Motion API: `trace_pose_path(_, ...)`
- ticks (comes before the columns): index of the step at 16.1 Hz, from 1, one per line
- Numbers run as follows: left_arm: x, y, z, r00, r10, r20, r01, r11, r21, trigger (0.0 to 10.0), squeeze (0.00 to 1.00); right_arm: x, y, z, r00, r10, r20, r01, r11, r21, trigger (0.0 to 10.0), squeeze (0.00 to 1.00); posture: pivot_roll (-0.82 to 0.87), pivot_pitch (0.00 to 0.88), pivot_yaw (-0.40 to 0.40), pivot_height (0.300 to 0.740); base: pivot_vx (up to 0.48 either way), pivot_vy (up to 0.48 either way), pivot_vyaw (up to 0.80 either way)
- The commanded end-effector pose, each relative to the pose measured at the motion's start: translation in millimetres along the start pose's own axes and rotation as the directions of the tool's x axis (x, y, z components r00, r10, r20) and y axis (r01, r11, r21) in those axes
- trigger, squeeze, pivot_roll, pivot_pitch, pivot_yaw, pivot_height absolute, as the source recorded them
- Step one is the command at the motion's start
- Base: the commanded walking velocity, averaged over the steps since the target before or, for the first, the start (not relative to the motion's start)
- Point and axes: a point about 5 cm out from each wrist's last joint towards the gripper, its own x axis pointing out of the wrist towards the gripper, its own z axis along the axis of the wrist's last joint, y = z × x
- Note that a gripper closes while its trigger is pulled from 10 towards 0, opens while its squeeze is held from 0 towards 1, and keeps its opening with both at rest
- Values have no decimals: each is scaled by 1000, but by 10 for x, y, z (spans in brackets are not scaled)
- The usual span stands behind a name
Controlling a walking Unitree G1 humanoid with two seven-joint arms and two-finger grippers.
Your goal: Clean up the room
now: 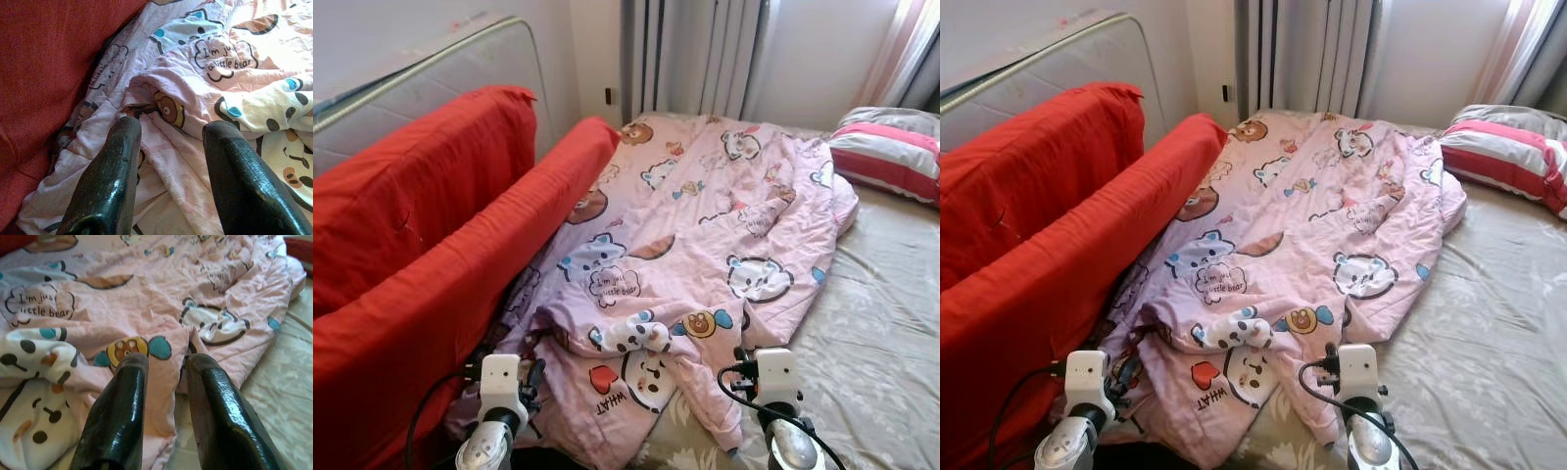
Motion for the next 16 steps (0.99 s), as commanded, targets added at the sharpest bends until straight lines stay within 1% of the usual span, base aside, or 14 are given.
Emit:
trace_pose_path(1, 22, -31, 16, 1000, 3, -1, -3, 1000, -16, 10000, 0, -6, 44, -42, 999, 7, -33, -7, 1000, 4, 10000, 0, 36, 90, -20, 707, 0, 0, 0)
trace_pose_path(2, 34, -52, 30, 1000, 0, 4, 0, 1000, -18, 10000, 0, 2, 61, -43, 999, 9, -42, -9, 1000, 7, 10000, 0, 39, 99, -19, 692, 0, 0, 0)
trace_pose_path(4, 44, -58, 45, 1000, -4, 8, 5, 1000, -17, 10000, 0, 10, 75, -34, 999, 11, -40, -11, 1000, 14, 10000, 0, 38, 111, -17, 677, 0, 0, 0)
trace_pose_path(6, 53, -64, 62, 1000, -11, 13, 12, 1000, -21, 10000, 0, 23, 103, -8, 1000, 14, -28, -13, 1000, 27, 10000, 0, 36, 117, -15, 677, 0, 0, 0)
trace_pose_path(10, 54, -79, 69, 1000, -18, 13, 18, 1000, -24, 10000, 0, 55, 110, 21, 1000, 3, -29, -2, 999, 32, 10000, 0, 43, 135, -13, 677, 0, 0, 0)
trace_pose_path(11, 55, -84, 69, 1000, -21, 12, 21, 1000, -23, 10000, 0, 64, 134, 7, 999, 12, -53, -11, 999, 30, 10000, 0, 35, 142, -10, 677, 0, 0, 0)
trace_pose_path(13, 61, -109, 70, 999, -32, 9, 32, 999, -23, 10000, 0, 64, 143, 14, 999, 7, -47, -5, 999, 45, 10000, 0, 28, 151, -4, 657, 0, 0, 0)
trace_pose_path(16, 70, -149, 84, 999, -47, 9, 47, 999, -20, 10000, 0, 59, 157, 19, 999, 11, -36, -9, 999, 39, 10000, 0, 31, 159, -3, 633, 0, 0, 0)
